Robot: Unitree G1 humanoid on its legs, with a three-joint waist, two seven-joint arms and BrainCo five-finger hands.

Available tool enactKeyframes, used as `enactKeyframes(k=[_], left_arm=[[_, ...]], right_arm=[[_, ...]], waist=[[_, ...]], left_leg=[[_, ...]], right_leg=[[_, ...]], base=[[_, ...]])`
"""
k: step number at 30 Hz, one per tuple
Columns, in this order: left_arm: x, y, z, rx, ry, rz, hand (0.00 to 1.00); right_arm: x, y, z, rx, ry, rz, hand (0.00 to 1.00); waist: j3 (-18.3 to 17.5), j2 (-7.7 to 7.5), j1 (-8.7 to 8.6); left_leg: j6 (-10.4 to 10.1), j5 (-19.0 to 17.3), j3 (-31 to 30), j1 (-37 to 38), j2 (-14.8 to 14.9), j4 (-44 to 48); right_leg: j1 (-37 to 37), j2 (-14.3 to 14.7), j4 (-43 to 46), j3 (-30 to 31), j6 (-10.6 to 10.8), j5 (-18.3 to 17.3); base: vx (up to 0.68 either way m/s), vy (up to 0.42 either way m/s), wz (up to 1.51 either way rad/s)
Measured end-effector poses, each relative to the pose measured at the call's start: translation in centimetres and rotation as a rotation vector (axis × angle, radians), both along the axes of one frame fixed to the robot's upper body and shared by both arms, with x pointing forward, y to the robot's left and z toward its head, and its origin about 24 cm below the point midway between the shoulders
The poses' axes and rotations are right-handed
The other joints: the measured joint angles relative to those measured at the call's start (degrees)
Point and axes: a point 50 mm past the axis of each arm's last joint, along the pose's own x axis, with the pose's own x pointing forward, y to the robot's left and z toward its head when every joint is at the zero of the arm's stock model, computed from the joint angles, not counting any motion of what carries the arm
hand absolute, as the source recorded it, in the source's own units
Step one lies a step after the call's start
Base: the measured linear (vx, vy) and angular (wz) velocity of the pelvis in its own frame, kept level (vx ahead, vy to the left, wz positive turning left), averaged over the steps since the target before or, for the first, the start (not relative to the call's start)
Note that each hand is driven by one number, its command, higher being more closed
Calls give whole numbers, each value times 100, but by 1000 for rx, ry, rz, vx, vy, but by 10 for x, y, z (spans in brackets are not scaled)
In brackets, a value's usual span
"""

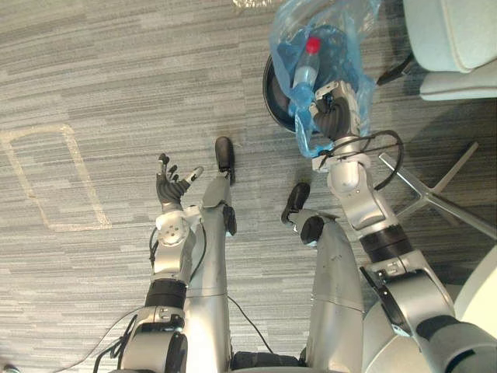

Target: Gather rubbish on tea table into small bin, then transfer packed bag to large trash can.

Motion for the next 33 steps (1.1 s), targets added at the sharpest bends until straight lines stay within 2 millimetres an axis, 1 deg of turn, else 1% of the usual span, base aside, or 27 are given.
enactKeyframes(k=[1, 2, 3, 6, 7, 8, 10, 11, 12, 13, 14, 15, 17, 18, 19, 22, 25, 27, 31, 33], left_arm=[[-2, -1, -3, 4, 9, -9, 0], [-6, -2, -9, 9, 30, -21, 0], [-8, -3, -12, 8, 40, -23, 0], [-17, -8, -24, 27, 79, -56, 0], [-19, -8, -27, 32, 90, -65, 0], [-20, -8, -28, 32, 93, -66, 0], [-25, -9, -35, 35, 115, -68, 0], [-28, -11, -38, 41, 128, -75, 0], [-29, -11, -40, 43, 134, -77, 0], [-34, -12, -46, 49, 156, -91, 0], [-39, -13, -52, 54, 180, -108, 0], [-41, -14, -54, 56, 188, -113, 0], [-51, -19, -69, 84, 246, -148, 0], [-53, -19, -71, 87, 257, -155, 0], [-59, -21, -80, 99, 292, -186, 0], [-69, -23, -90, 131, 336, -217, 0], [-74, -20, -93, 174, 356, -248, 0], [-78, -18, -91, 180, 343, -245, 0], [-82, -19, -82, 227, 304, -291, 0], [-81, -21, -75, 230, 266, -300, 0]], right_arm=[[-3, 0, -4, 10, 8, 7, 100], [-8, 4, -13, 28, 26, 28, 100], [-11, 5, -16, 35, 33, 34, 100], [-26, 8, -31, 72, 61, 64, 100], [-28, 10, -37, 78, 88, 73, 100], [-28, 10, -40, 81, 97, 75, 100], [-33, 12, -52, 77, 142, 89, 100], [-38, 12, -54, 82, 144, 99, 100], [-40, 12, -55, 84, 145, 105, 100], [-45, 15, -58, 95, 149, 128, 100], [-50, 17, -64, 104, 162, 146, 100], [-51, 18, -67, 106, 173, 148, 100], [-58, 18, -84, 96, 237, 166, 100], [-60, 18, -87, 95, 250, 169, 100], [-64, 17, -98, 92, 290, 172, 100], [-66, 12, -116, 77, 365, 167, 100], [-66, 12, -122, 71, 401, 174, 100], [-66, 12, -122, 77, 410, 193, 100], [-69, 10, -123, 59, 413, 221, 100], [-70, 8, -119, 49, 401, 247, 100]], waist=[[-31, -13, -1], [-39, -19, -1], [-40, -20, -5], [-98, -88, -32], [-133, -132, -47], [-151, -152, -47], [-324, -226, -46], [-388, -258, -43], [-407, -276, -48], [-543, -338, -67], [-735, -366, -93], [-778, -367, -96], [-1082, -394, -103], [-1156, -404, -111], [-1335, -409, -126], [-1571, -434, -155], [-1677, -434, -193], [-1728, -436, -203], [-1997, -432, -234], [-2020, -440, -240]], left_leg=[[0, 1, 56, 145, -3, -146], [5, 7, 136, 410, 11, -276], [7, 51, 144, 514, 18, -305], [49, 115, 165, 1163, -24, -539], [56, 102, 168, 1382, -26, -560], [60, 96, 168, 1438, -30, -572], [49, 11, 151, 1737, -40, -636], [43, -36, 165, 1939, -49, -665], [43, -38, 177, 2016, -57, -702], [41, -41, 232, 2250, -85, -840], [31, -49, 259, 2421, -94, -953], [29, -49, 270, 2502, -99, -1003], [-6, -49, 311, 2986, -146, -1369], [-26, -33, 313, 3050, -155, -1439], [-56, 38, 317, 3282, -183, -1719], [-96, 217, 334, 3782, -204, -2263], [-110, 269, 337, 4145, -217, -2540], [-111, 269, 334, 4410, -218, -2676], [-111, 269, 339, 4705, -229, -2880], [-112, 267, 341, 4836, -247, -2906]], right_leg=[[113, 0, -120, 6, -7, 33], [394, 32, -323, -15, 23, 96], [499, 46, -358, -12, 31, 96], [1222, 49, -705, -33, 76, 155], [1503, 60, -849, -66, 83, 166], [1583, 62, -884, -77, 85, 167], [1969, 81, -1113, -141, 107, 180], [2198, 86, -1227, -141, 114, 181], [2273, 86, -1261, -128, 119, 180], [2467, 82, -1372, -91, 151, 177], [2630, 92, -1515, -87, 177, 190], [2704, 97, -1571, -82, 185, 195], [3126, 147, -1910, -11, 248, 244], [3179, 163, -1975, 8, 258, 254], [3370, 200, -2199, 11, 273, 312], [3805, 295, -2672, 19, 288, 458], [4174, 371, -3005, 31, 300, 587], [4454, 425, -3241, 86, 309, 678], [4815, 478, -3674, 166, 333, 862], [4947, 473, -3790, 221, 356, 913]], base=[[2, 1, -8], [21, 2, -8], [27, -1, -9], [77, -6, 3], [112, -10, 5], [119, -25, 5], [139, -30, 4], [134, -23, 0], [128, -32, -5], [116, -36, -8], [114, -36, -8], [112, -31, -11], [134, -29, -14], [132, -21, -10], [82, -8, -6], [165, -15, -8], [131, -14, -9], [111, -14, -16], [75, -2, -11], [6, 11, -12]])
